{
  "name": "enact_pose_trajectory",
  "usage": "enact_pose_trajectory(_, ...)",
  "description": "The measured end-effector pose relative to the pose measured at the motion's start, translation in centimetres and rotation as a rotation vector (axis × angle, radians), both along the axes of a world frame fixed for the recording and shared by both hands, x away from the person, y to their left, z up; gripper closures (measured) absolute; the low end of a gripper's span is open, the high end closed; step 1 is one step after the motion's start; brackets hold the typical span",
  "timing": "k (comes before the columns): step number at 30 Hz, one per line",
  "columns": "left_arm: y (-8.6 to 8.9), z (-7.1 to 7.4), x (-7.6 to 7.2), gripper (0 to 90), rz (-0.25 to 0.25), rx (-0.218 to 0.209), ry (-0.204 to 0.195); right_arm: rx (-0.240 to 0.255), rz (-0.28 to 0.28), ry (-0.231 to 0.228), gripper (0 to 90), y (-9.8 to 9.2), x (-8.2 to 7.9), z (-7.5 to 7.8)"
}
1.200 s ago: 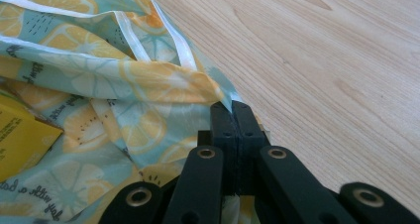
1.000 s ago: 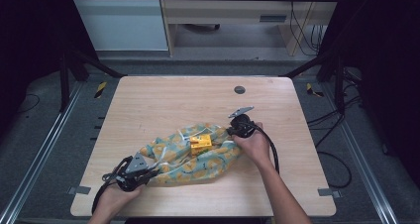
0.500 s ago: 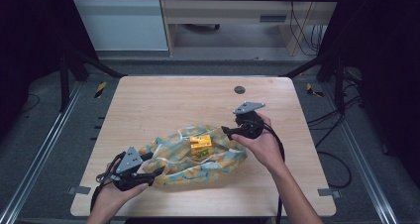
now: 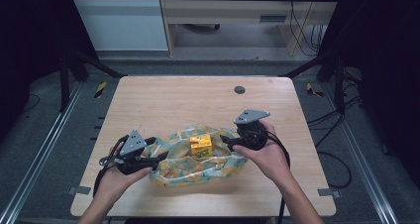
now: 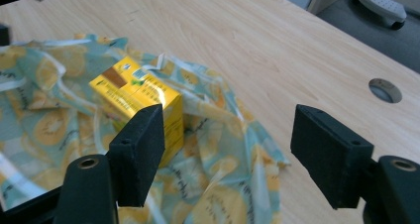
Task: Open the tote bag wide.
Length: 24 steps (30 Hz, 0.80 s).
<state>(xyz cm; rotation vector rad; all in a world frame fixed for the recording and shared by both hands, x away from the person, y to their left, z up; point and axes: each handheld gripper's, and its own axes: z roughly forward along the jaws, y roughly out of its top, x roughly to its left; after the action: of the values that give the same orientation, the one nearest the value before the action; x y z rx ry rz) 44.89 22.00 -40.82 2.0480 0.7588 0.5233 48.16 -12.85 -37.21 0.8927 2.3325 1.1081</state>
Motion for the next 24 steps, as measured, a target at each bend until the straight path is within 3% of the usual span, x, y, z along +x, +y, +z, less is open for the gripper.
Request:
enact_pose_trajectory(6, -1.2, 0.2, 1.5, 32.6, -0.017, 0.028, 0.009, -0.007, 0.008, 0.018, 29.5, -0.1, -1.7, -0.9)
enact_pose_trajectory(12, -2.6, -0.6, 3.4, 31.8, -0.034, 0.059, 0.039, -0.028, -0.015, 0.032, 25.8, -0.4, -3.7, -2.6)
enact_pose_trajectory(19, -3.1, -1.9, 4.6, 31.8, -0.021, 0.086, 0.070, -0.083, -0.023, 0.063, 20.6, -0.1, -4.4, -4.3)
enact_pose_trajectory(24, -3.2, -2.3, 4.9, 32.5, -0.031, 0.093, 0.083, -0.065, -0.031, 0.084, 17.3, 0.0, -4.5, -5.1)
